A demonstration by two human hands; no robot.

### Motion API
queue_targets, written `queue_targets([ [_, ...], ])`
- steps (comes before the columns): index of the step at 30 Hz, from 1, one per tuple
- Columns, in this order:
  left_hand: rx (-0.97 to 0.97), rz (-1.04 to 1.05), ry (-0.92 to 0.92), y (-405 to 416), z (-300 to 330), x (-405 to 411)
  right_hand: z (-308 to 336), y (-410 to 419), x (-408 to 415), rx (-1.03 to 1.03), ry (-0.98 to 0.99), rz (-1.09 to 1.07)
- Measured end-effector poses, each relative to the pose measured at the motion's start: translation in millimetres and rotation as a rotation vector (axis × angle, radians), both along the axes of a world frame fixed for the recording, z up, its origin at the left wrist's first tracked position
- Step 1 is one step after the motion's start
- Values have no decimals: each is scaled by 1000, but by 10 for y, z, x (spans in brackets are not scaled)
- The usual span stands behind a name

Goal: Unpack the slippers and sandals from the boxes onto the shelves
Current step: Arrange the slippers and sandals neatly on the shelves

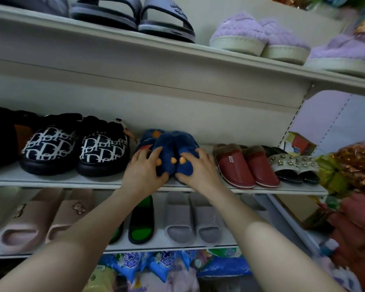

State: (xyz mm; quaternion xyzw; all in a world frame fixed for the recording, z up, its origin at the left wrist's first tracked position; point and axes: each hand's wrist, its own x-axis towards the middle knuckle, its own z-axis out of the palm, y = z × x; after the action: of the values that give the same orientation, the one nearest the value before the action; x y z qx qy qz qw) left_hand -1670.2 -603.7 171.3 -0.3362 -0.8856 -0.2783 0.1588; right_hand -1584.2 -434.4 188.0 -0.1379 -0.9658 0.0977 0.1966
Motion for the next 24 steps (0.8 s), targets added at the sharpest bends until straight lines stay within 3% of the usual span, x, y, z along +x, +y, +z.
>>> queue_targets([
  [4,-71,64,146,80,124,117,109,273,245,-44,58,72],
  [8,63,-73,271,491,228,442,240,875,657,55,225,-58],
  [13,126,-261,184,1434,189,992,125,1657,1127,-14,146,-210],
  [17,11,-175,78,2082,-30,1228,-117,2006,1246,-92,37,-158],
  [24,-66,-32,-3,2300,-222,1152,-322,2097,1137,-135,116,-33],
])
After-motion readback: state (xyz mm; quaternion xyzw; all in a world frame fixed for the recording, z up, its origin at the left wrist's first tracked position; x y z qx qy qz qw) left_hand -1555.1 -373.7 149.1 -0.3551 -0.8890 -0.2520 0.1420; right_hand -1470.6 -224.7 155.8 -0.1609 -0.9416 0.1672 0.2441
